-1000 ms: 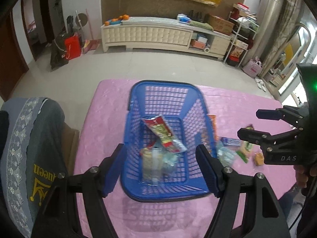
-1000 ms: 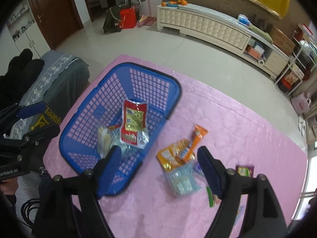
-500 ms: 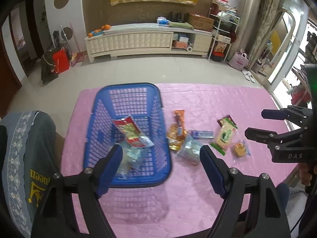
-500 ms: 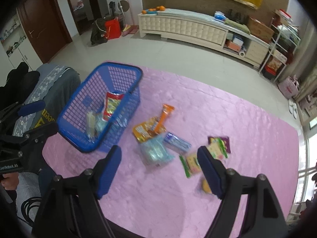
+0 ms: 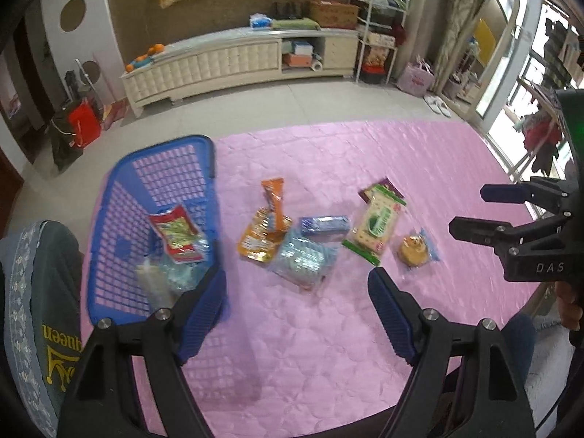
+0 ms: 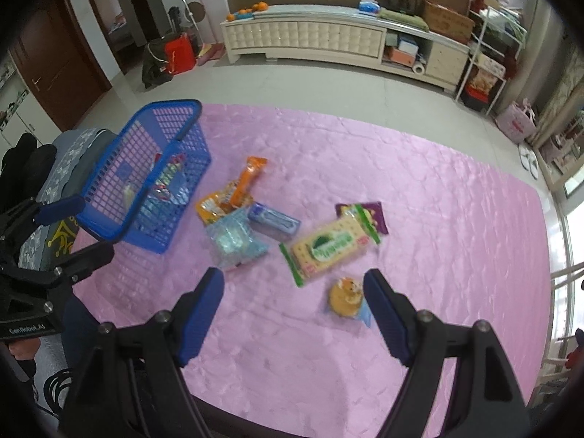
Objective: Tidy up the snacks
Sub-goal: 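Move both tools away from the basket over the remaining snacks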
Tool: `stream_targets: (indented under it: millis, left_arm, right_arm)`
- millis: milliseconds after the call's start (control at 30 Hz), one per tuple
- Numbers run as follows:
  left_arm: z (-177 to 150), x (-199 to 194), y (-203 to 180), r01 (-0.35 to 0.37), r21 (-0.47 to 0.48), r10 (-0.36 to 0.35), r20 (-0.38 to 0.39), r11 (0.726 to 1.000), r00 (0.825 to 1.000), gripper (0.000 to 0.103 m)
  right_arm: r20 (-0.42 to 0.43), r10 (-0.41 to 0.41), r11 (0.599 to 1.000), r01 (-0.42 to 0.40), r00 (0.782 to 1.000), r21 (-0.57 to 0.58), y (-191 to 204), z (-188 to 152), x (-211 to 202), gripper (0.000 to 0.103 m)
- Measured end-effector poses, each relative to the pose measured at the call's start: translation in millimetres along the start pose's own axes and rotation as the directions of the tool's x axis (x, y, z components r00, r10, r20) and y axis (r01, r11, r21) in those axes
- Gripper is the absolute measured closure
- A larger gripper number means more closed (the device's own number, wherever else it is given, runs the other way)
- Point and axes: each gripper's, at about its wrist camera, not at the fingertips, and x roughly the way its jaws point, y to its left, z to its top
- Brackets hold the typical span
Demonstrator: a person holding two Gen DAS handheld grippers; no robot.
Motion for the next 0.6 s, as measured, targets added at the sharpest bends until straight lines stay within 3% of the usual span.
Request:
stream_targets:
  millis: [167, 600]
  left_arm:
    - [2.1, 25.7, -13.7, 0.01, -0.009, -0.01, -0.051, 1.0, 0.999, 0.025]
    - [12.6, 91.2, -25.1, 0.03, -0.171, -0.06, -0.174, 0.985, 0.983, 0.025]
  right_arm:
    - [-0.016, 0.013, 0.999, -0.013, 1.0, 0.033, -20.0, -7.6, 11.2, 0.021]
    - [-0.063, 0.068, 0.994, -0.063, 0.996, 0.087, -46.6, -9.7, 56.2, 0.021]
